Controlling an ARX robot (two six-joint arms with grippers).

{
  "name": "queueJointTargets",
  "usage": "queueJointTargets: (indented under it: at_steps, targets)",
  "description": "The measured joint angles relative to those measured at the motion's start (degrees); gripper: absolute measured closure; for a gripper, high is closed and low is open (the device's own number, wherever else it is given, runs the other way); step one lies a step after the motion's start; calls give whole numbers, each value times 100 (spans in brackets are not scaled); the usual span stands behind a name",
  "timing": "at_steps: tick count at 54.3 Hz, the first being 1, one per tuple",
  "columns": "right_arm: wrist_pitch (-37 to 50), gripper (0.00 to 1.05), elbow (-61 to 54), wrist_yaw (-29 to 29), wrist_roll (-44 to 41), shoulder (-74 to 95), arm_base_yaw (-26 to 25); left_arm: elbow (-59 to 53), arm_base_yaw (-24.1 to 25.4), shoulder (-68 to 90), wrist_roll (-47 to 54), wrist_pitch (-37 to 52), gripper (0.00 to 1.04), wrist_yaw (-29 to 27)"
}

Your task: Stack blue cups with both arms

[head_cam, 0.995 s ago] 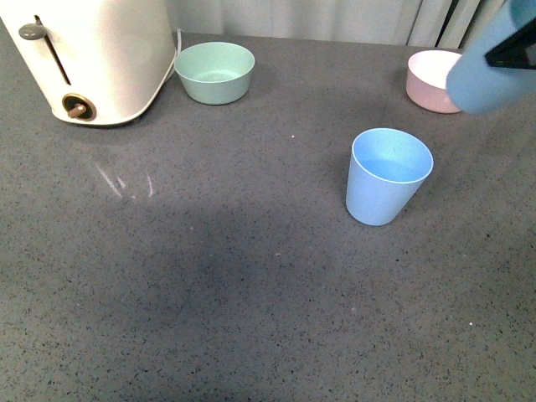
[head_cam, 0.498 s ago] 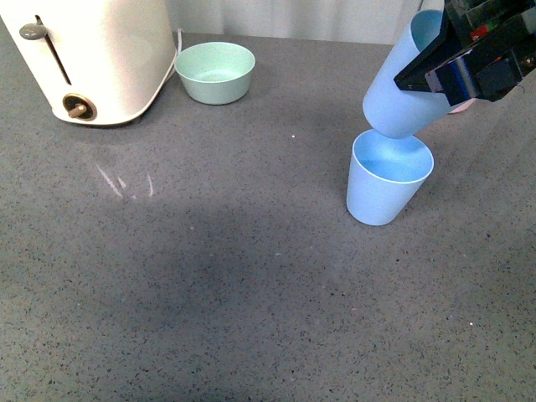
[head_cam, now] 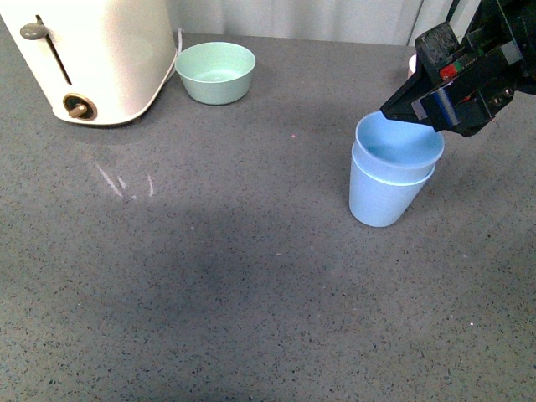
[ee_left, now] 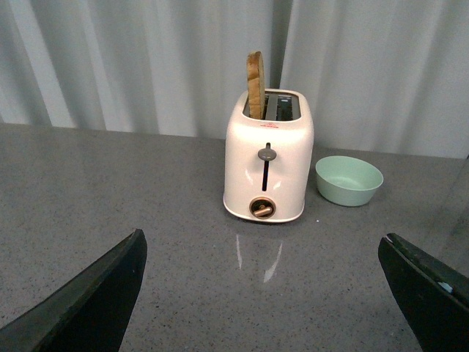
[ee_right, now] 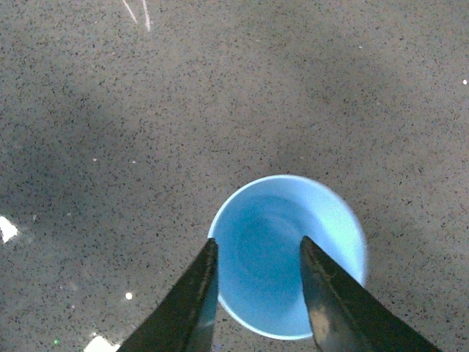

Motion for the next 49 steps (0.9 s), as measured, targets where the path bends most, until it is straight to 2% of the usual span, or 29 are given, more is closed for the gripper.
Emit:
queueJointTargets:
  at_steps: [8, 15, 21, 25, 27, 28, 30, 32, 36, 40, 49]
  targets:
    - [297, 49, -101, 42, 85, -166, -173, 0, 0, 0, 0, 0, 9, 0]
    - [973, 28, -542, 501, -55, -752, -509, 0, 0, 0, 0, 0, 9, 0]
    - [1204, 10, -925, 562, -133, -1285, -765, 0, 0, 0, 0, 0, 9, 0]
    - [1217, 8, -960, 566, -140, -1375, -802, 0, 0, 0, 0, 0, 9, 0]
    - [1781, 13, -1169, 975, 87, -1357, -748, 0, 0, 0, 0, 0, 9, 4]
    - [2623, 18, -1482, 1484, 378, -1360, -726, 0, 0, 0, 2, 0, 9, 2]
    - [3539, 24, -1873, 1910, 704, -1364, -723, 0, 0, 0, 0, 0, 9, 2]
    - [4310, 31, -2262, 2162, 1067, -1397, -748, 0, 0, 0, 0, -2, 9, 2]
    - [5499, 46, -2981, 2192, 1648, -1690, -885, 0, 0, 0, 0, -2, 9, -13]
    - [5801, 64, -3423, 2061, 1886, -2179, -1029, 0, 0, 0, 0, -2, 9, -2]
    - [5818, 101, -4260, 1792, 2015, -2841, -1298, 0, 0, 0, 0, -2, 9, 0]
